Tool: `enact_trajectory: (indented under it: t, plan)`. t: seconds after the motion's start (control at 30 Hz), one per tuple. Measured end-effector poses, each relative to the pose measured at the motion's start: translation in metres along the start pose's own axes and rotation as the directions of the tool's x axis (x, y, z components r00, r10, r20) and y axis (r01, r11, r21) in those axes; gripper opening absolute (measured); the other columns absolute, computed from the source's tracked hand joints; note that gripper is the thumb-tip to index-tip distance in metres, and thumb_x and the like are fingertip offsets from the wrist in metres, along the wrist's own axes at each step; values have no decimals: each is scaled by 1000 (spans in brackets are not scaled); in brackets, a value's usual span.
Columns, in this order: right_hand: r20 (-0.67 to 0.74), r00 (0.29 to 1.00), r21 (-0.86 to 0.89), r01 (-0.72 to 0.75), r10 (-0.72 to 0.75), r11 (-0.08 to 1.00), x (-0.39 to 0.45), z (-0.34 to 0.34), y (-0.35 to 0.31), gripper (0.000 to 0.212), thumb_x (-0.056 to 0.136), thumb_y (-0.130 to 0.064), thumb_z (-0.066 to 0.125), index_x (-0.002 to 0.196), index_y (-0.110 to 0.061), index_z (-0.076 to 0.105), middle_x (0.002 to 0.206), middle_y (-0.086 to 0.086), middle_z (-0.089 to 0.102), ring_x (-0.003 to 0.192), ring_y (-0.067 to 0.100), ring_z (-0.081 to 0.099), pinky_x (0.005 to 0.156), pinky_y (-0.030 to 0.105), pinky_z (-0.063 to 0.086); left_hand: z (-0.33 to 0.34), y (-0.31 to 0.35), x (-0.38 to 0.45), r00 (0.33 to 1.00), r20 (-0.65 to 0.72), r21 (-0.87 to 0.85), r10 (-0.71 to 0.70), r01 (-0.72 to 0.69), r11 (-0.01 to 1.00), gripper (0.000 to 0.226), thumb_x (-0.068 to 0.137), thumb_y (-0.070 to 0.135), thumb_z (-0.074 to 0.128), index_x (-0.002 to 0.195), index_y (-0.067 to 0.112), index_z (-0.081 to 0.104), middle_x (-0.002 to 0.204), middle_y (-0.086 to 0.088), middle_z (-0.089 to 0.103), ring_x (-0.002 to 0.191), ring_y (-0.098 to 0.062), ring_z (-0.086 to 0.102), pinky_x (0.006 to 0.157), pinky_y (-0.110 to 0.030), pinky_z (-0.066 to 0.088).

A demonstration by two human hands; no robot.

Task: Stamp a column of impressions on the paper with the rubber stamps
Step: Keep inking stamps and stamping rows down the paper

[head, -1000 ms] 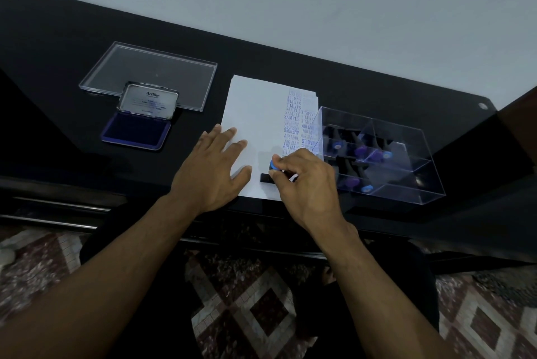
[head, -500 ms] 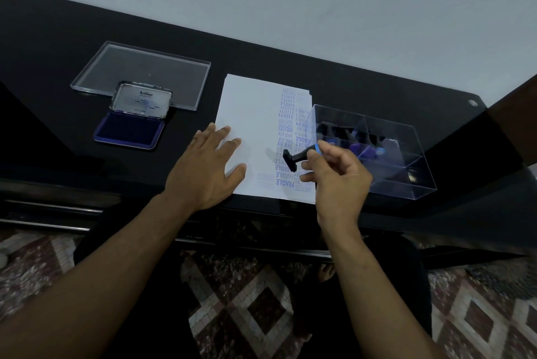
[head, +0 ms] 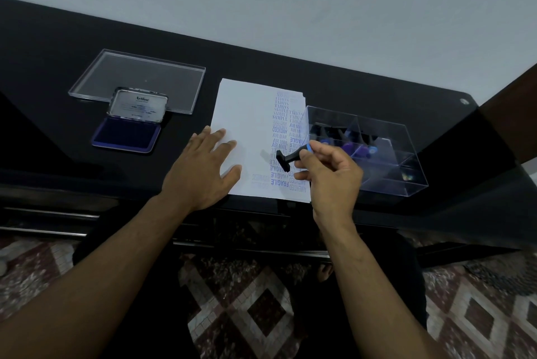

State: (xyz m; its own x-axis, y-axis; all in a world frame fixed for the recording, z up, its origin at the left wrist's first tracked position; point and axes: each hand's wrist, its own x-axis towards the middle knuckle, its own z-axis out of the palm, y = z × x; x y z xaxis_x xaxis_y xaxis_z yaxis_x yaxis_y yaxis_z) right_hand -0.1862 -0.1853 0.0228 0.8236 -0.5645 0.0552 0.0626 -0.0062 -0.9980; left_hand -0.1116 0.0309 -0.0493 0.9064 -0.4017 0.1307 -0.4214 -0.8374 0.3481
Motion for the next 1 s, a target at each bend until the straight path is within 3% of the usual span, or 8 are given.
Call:
enact_trajectory:
  t: [0.53, 0.7, 0.83, 1.0]
  plan:
    - [-6, 1000, -1, -26, 26, 1000, 8, -10, -8, 14, 83, 4, 67, 93, -6, 63, 83, 16, 68, 71, 29, 72, 53, 33, 54, -11, 24, 12, 999, 1, 8, -43, 43, 999, 70, 87, 57, 42, 145, 19, 48, 157, -12, 39, 152, -31, 21, 125, -51, 12]
    - [-32, 999, -6, -19, 19, 1000, 17, -29, -15, 15, 83, 3, 64, 93, -8, 62, 77, 9, 67, 66, 29, 70, 56, 41, 58, -14, 59, 22, 999, -27, -69, 34, -36, 997, 68, 90, 56, 44, 148, 20, 46, 158, -10, 38, 152, -29, 23, 124, -47, 14]
    - [-82, 997, -32, -12, 9, 999, 26, -52, -24, 20, 86, -1, 65, 99, -15, 69, 76, 3, 68, 67, 24, 68, 57, 37, 57, -16, 90, 33, 994, -58, -125, 87, -94, 988, 59, 96, 49, 53, 148, 22, 46, 160, -6, 36, 152, -25, 22, 124, -43, 13]
    - [-186, 982, -76, -6, -8, 997, 44, -85, -26, 15, 86, -5, 67, 96, -16, 71, 80, 6, 71, 65, 19, 67, 58, 35, 55, -16, 124, 46, 987, -65, -147, 150, -158, 976, 58, 96, 51, 51, 145, 21, 50, 157, -6, 41, 149, -27, 31, 121, -46, 25]
